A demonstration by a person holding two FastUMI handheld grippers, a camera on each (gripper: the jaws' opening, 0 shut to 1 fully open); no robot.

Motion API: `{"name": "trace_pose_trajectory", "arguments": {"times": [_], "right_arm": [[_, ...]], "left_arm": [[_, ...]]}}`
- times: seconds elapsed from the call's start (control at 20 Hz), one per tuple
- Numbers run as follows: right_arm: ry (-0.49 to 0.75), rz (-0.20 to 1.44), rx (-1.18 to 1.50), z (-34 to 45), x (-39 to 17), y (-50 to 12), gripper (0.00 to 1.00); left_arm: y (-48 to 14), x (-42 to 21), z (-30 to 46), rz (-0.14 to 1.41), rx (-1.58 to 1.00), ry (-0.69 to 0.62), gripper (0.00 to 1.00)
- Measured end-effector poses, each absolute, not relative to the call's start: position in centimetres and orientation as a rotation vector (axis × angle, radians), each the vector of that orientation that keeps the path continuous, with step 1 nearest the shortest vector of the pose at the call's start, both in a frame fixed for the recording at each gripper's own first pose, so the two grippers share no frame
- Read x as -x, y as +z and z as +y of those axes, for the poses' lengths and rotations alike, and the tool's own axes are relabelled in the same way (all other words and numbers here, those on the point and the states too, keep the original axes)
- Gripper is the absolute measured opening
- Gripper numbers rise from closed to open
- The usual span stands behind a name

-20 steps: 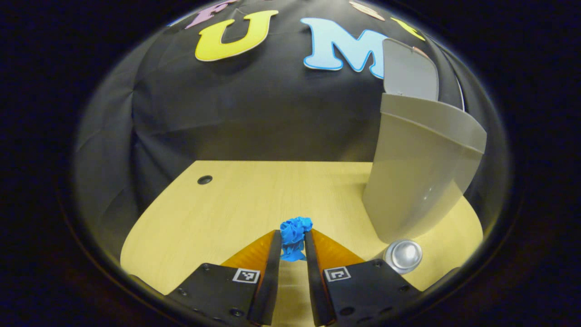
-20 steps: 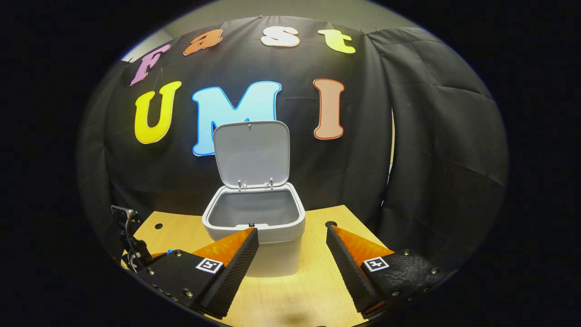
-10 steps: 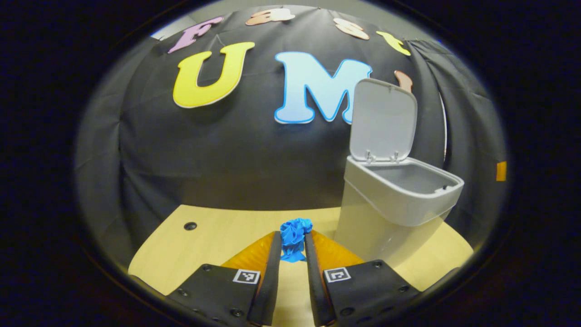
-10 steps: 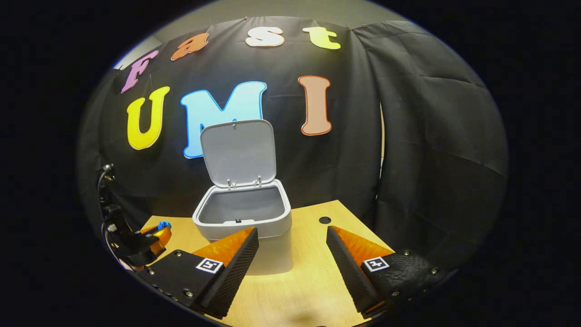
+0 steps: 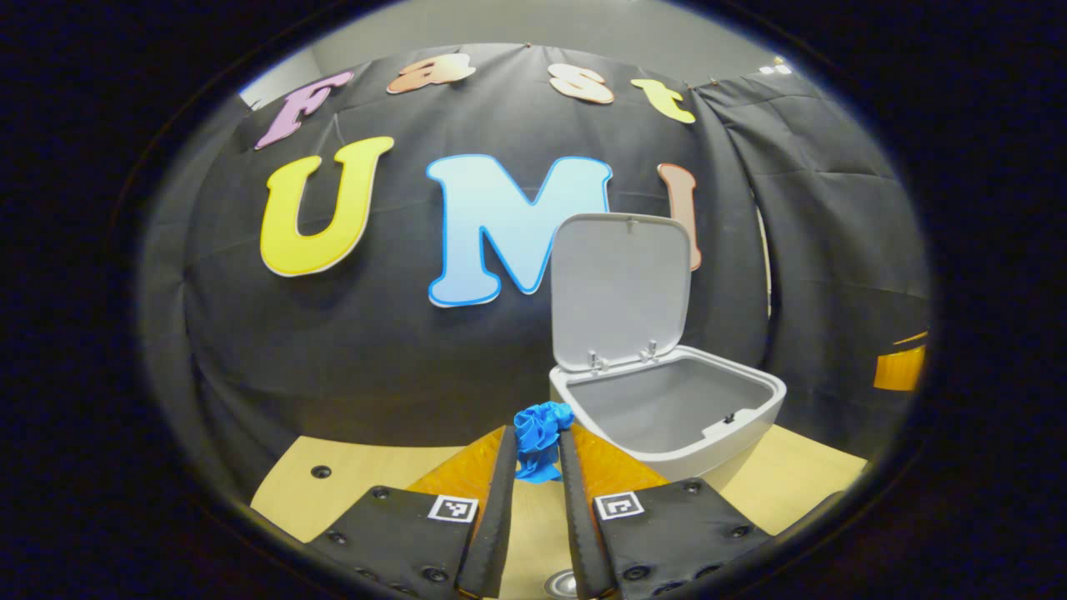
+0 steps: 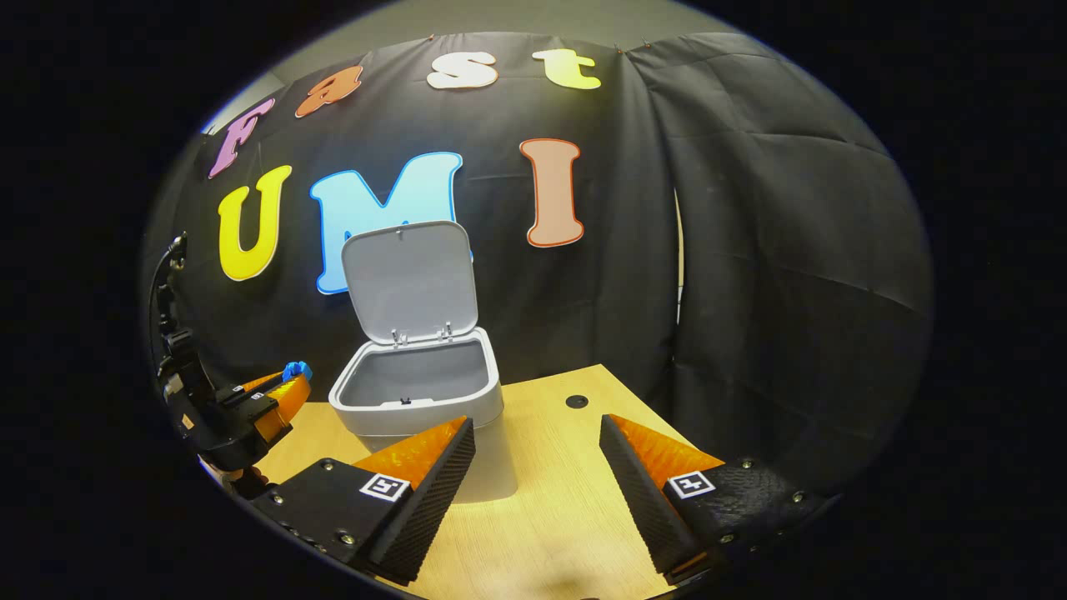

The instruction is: Press the lid of the desktop garbage bin to open it, pick up the crumpled paper on the desktop and throw it into the bin, then pick up the pop can on the desktop and drop it into the bin, and finally close the garbage bin lid.

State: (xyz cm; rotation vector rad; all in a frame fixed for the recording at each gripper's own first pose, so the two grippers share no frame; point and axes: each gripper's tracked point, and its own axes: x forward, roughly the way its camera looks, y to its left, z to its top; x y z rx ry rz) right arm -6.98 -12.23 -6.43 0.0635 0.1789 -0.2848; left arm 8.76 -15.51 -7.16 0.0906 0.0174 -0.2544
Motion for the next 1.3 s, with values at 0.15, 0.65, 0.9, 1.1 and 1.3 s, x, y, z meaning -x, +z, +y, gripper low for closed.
{"name": "trace_pose_trajectory", "arguments": {"times": [0.15,0.65,0.9,1.1,1.3], "right_arm": [[-0.303,0.188,-0.09,-13.0,7.3,-7.0,0.96],[-0.367,0.2,-0.107,-15.8,8.3,-7.6,0.97],[-0.386,0.208,-0.115,-16.8,8.5,-8.0,0.97],[-0.384,0.214,-0.119,-16.7,8.4,-8.2,0.97],[-0.373,0.216,-0.118,-16.5,8.2,-8.3,0.97]], "left_arm": [[-6.5,-8.5,-18.0,-0.009,-0.117,-0.301,0.38],[-7.3,-9.4,-22.9,-0.008,-0.141,-0.38,0.39],[-7.5,-9.8,-23.7,-0.008,-0.13,-0.391,0.37],[-7.4,-10.0,-24.0,-0.015,-0.13,-0.396,0.76],[-7.3,-10.0,-23.9,-0.016,-0.132,-0.389,0.79]]}}
